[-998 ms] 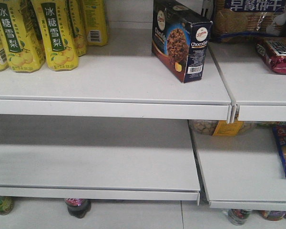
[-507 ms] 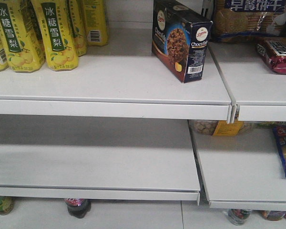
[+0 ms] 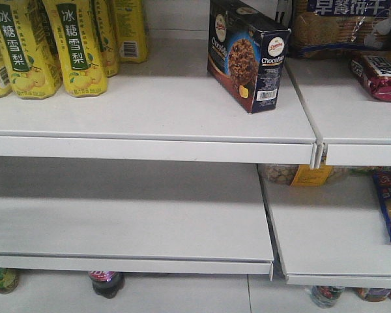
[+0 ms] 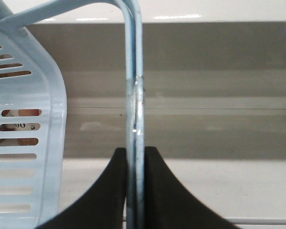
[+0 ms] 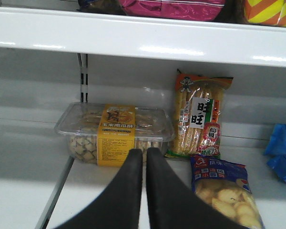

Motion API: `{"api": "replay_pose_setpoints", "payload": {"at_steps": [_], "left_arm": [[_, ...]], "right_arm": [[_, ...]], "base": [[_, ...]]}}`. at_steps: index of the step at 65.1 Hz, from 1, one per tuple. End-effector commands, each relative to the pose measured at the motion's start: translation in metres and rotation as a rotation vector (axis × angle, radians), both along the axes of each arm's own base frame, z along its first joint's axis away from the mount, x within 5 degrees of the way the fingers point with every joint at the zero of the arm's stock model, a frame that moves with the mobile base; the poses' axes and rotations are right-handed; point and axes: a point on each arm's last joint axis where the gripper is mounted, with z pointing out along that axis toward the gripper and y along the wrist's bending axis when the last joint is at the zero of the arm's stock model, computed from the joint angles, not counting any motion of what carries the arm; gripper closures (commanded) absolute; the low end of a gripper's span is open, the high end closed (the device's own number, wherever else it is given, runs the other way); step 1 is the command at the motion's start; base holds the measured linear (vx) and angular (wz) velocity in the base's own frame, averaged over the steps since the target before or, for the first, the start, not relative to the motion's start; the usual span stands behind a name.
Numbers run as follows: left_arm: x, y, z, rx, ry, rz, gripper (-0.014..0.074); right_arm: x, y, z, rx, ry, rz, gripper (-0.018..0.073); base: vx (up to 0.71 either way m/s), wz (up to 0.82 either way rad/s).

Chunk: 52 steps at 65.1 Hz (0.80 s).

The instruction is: Left arm holds basket, right arm returns cookies

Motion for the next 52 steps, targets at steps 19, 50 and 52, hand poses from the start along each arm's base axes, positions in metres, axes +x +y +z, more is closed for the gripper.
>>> {"api": "replay_pose_setpoints", "payload": {"at_steps": [19, 50, 52], "left_arm": [[-0.002, 0.001, 0.020, 0.037, -0.145, 0.013, 0.0599], [-0.002, 0.001, 0.020, 0.037, -0.145, 0.013, 0.0599], [-0.002, 0.001, 0.020, 0.037, -0.145, 0.013, 0.0599]], "right_arm": [[-0.012, 0.000, -0.007, -0.018, -0.113, -0.008, 0.0568], [-0.015, 0.000, -0.015, -0.006, -0.039, -0.010, 0.0566], [-0.015, 0.000, -0.015, -0.006, -0.039, -0.010, 0.0566]], "base": [[0.00, 0.00], [0.00, 0.00], [0.00, 0.00]]}}
